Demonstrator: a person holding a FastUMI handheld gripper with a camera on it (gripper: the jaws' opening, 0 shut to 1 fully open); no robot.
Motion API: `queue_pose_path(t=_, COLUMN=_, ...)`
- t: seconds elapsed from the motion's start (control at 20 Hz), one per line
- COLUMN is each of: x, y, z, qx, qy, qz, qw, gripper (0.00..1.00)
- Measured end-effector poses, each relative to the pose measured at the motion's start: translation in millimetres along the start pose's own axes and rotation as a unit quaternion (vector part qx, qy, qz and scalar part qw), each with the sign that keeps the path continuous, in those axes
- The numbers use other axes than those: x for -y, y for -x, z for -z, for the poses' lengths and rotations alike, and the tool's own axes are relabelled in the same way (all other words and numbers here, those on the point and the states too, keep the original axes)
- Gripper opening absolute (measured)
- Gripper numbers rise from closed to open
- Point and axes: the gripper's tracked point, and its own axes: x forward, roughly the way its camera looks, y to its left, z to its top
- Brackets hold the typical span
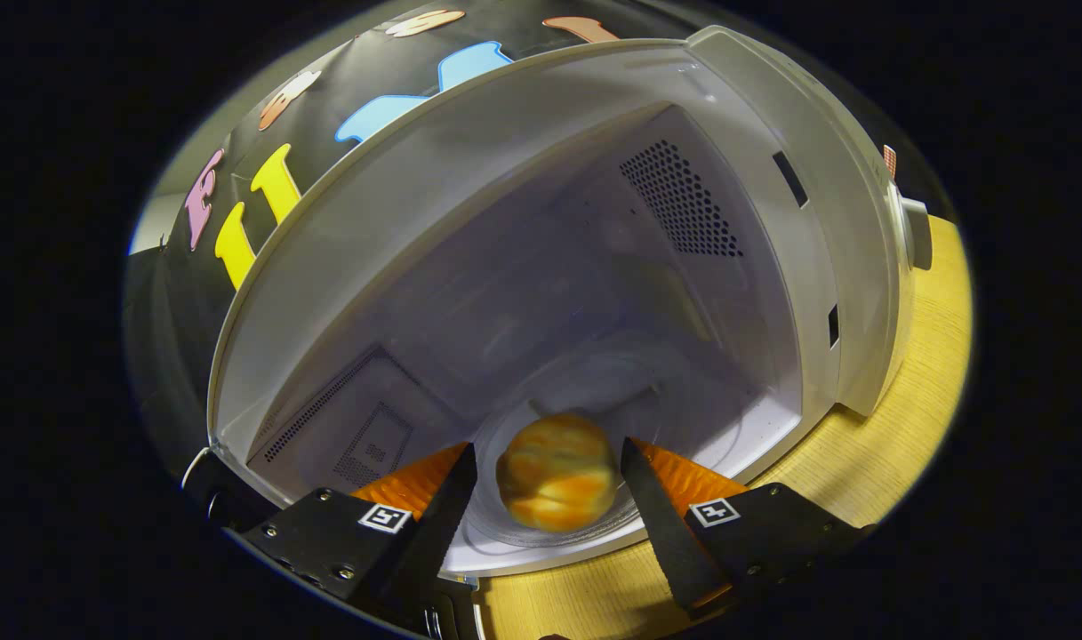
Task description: Open the microwave, put the food inside, and close the microwave door.
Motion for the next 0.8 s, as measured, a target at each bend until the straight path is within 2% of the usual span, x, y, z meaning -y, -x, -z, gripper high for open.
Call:
queue_pose_path(t=0.3, x=-20, y=37, z=-3, qx=-0.011, qy=0.042, qz=-0.028, qw=0.999, gripper=0.97)
queue_pose_path(t=0.5, x=-45, y=89, z=-24, qx=0.008, qy=0.083, qz=-0.063, qw=0.995, gripper=0.98)
queue_pose_path(t=0.8, x=-63, y=168, z=-47, qx=0.031, qy=0.134, qz=-0.088, qw=0.987, gripper=0.97)
